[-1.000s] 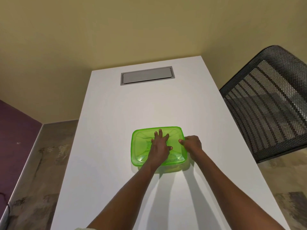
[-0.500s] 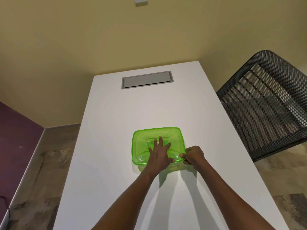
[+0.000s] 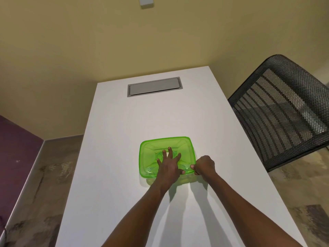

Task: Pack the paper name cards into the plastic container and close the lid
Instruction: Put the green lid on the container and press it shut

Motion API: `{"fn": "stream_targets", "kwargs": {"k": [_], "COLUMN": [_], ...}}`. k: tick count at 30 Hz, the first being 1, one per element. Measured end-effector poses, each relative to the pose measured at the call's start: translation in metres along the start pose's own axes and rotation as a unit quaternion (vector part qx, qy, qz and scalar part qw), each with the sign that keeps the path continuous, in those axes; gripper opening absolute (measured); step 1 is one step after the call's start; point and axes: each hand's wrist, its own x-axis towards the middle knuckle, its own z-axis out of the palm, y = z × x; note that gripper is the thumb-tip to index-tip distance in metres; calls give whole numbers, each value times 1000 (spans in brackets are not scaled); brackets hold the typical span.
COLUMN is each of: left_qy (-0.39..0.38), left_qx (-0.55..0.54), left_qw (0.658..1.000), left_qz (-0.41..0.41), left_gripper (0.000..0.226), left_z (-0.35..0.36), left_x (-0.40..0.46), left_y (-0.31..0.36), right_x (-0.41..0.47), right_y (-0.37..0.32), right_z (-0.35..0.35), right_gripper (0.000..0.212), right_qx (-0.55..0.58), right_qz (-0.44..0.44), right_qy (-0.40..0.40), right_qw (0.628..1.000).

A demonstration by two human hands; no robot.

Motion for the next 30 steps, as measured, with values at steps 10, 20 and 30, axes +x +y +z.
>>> {"fn": "stream_targets", "kwargs": {"k": [10,20,30], "left_qy": [142,183,186], "left_qx": [-53,54,62], "left_qw": [988,982,980], "left_qz": [34,13,-14], "left_gripper": [64,67,77], "left_z": [-11,-21,1], "left_x": [-13,13,15], "left_y": [-36,-81,-78], "right_x": [-18,19,29], "right_y": [-22,-42,-27], "right_z": [8,46,65], "right_gripper": [46,65,75], "right_qx": [-13,-247,-288], "right_qz": [-128,-335,-348], "right_qy": [126,124,147], "right_qw": [984,901,880]}}
